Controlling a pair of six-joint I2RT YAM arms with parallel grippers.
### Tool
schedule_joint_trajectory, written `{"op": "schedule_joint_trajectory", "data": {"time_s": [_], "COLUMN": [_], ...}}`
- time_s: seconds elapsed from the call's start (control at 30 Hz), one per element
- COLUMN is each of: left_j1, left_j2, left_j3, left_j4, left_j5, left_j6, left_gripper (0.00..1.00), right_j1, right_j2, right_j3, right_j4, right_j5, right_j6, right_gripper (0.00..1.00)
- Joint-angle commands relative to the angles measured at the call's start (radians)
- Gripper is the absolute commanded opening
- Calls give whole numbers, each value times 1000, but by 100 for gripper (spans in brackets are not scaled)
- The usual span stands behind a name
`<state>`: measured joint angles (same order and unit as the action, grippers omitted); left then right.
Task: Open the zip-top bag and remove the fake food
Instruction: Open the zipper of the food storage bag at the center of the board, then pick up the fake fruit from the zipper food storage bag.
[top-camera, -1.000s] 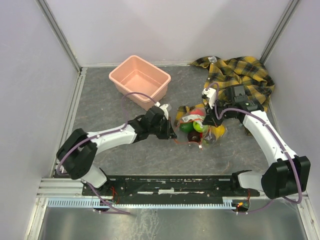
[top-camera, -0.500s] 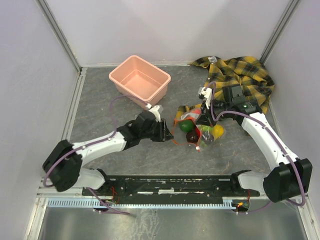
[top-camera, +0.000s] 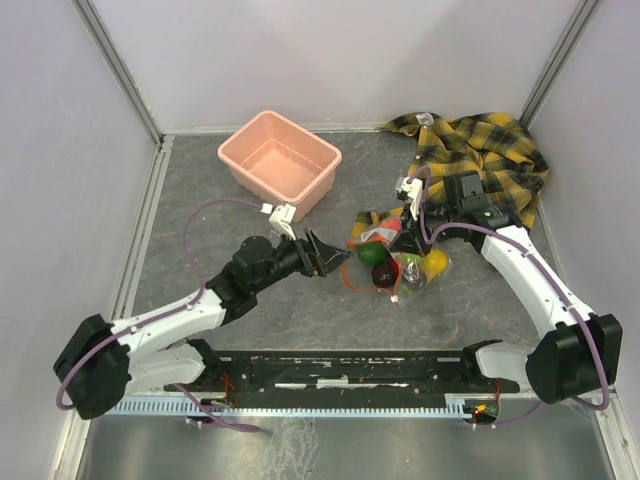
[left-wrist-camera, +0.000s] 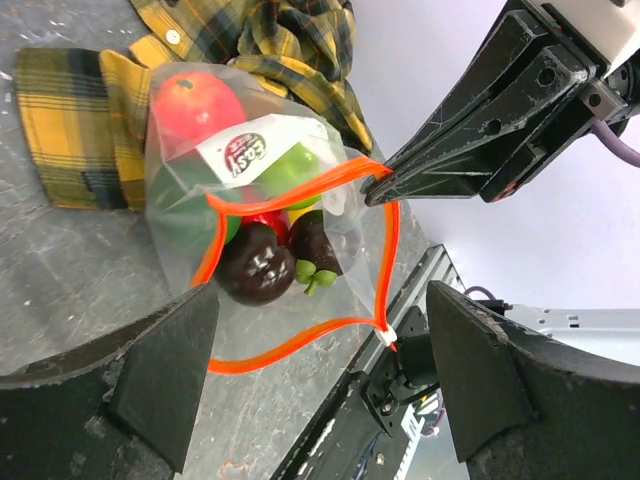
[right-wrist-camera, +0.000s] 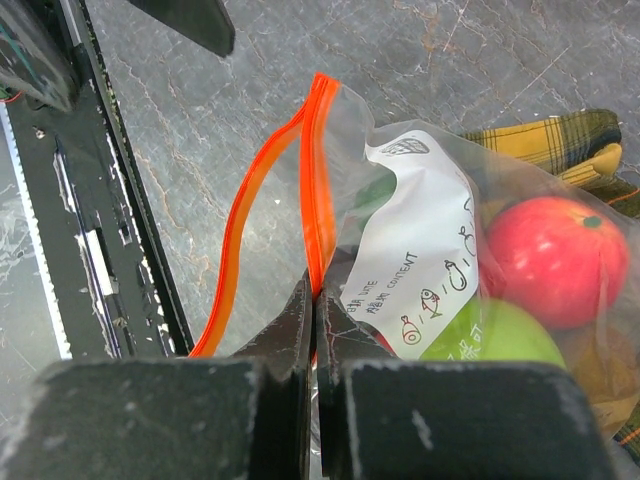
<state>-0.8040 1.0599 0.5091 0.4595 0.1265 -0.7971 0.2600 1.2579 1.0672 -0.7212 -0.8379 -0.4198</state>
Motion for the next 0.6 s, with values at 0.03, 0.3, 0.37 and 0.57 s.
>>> {"op": "schedule_joint_trajectory", "data": {"time_s": [0.03, 0.3, 0.37, 0.57], "left_j1": [-94, -218, -226, -230], "left_j2": [84, 230, 243, 323], "left_j3": [185, 309, 307, 325], "left_j4": [-35, -276, -272, -220], "left_j5": [-45, -277, -303, -287], "left_j6": [43, 67, 56, 27], "left_gripper": [88, 64, 64, 66], "right_j1": [1, -1, 0, -1], "right_j2": [-21, -14, -15, -9], "right_j3": [-6, -6, -6, -5], "right_j4": [27, 18, 15, 11], "right_j5": [-32, -28, -26, -22], "right_j6": [-6, -22, -27, -33], "right_gripper": [2, 2, 2, 2]}}
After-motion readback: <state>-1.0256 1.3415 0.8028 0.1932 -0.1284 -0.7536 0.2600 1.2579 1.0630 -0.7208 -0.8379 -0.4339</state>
